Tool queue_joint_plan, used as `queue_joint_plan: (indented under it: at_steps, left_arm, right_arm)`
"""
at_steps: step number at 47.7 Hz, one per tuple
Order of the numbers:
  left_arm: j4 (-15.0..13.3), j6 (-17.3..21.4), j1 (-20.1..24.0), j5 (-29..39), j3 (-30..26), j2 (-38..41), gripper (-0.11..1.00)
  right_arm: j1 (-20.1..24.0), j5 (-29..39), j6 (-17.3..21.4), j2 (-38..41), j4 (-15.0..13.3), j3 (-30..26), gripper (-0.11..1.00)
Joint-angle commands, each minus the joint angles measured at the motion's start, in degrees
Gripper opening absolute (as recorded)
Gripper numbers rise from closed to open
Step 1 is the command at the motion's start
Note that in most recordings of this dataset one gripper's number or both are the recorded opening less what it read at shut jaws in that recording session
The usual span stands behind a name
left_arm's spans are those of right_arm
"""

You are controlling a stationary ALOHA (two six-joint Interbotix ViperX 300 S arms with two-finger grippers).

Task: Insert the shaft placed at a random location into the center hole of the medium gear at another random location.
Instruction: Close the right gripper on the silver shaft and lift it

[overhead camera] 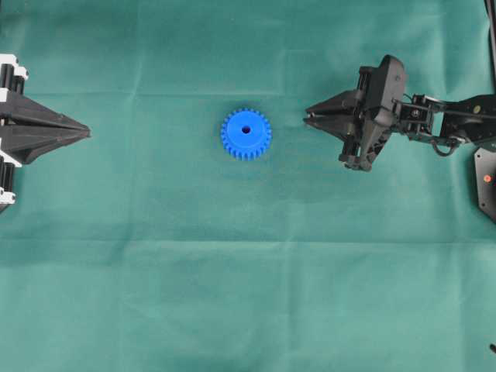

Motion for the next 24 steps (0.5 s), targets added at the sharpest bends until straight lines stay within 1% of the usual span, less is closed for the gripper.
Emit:
queue_joint_plan:
  at_steps: [1, 12, 18, 24]
  left_arm:
    - [0.1, -0.2, 0.1, -0.4, -1.1, 0.4, 0.00]
    - [0.2, -0.2, 0.1, -0.4, -1.2, 0.4, 0.00]
    - [0.2, -0.2, 0.1, -0.4, -1.1, 0.4, 0.00]
    - [0.2, -0.2, 0.1, -0.4, -1.2, 0.4, 0.00]
  right_arm:
    - [-0.3, 3.3, -1.1, -4.3, -0.1, -1.7, 0.13]
    - [-0.3, 16.3, -1.1, -13.8, -0.3, -4.7, 0.13]
    - [-0.3, 19.2, -1.1, -17.2, -0.6, -5.3, 0.13]
    - [-0.3, 19.8, -1.1, -18.5, -0.6, -5.3, 0.13]
